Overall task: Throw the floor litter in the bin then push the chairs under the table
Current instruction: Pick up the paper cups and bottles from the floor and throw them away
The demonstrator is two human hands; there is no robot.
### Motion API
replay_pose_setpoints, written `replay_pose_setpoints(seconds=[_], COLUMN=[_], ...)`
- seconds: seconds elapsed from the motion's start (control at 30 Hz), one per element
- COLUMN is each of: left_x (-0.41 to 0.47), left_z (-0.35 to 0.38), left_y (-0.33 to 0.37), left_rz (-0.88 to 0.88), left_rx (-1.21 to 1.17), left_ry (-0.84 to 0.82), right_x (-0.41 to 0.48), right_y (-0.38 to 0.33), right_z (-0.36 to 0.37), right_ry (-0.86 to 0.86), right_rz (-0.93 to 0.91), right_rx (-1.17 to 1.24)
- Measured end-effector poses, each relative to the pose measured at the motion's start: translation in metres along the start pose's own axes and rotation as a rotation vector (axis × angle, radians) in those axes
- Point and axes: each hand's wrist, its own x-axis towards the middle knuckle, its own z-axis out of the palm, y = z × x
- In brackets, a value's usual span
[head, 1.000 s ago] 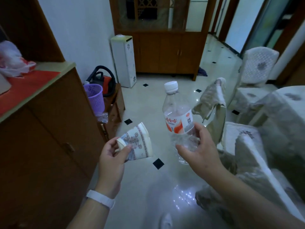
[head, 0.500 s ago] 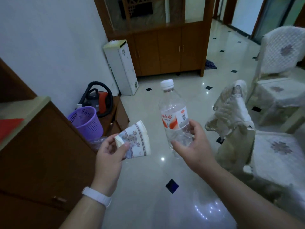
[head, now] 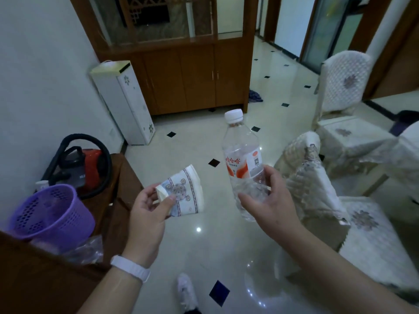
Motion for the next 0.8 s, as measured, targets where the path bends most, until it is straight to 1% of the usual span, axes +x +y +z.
replay_pose_setpoints(seconds=[0.2, 0.3, 0.4, 0.53, 0.63, 0.8], left_x=[0.14, 0.209, 0.272, 0.336, 0.38, 0.45], left_z=[0.035, 0.051, 0.074, 0.104, 0.124, 0.163], left_y=[-0.017, -0.007, 0.012, 0.031, 0.034, 0.013], left_rz=[-0.076, -0.087, -0.056, -0.026, -0.002, -0.03], left_rx=[-0.087, -0.102, -0.096, -0.043, -0.024, 0.013], left_ry=[-0.099, -0.165, -0.227, -0.322, -0.384, -0.392], right_x=[0.105, 0.159, 0.213, 0.265, 0.303, 0.372], right_y=[0.001, -0.008, -0.018, -0.019, -0.012, 0.012], right_z=[0.035, 0.053, 0.067, 0.084, 0.092, 0.096], right_ry=[0.137, 0.178, 0.2, 0.253, 0.297, 0.301], right_rz=[0.002, 0.012, 0.004, 0.037, 0.073, 0.083], right_rx=[-0.084, -0.15, -0.169, -0.189, -0.159, -0.134])
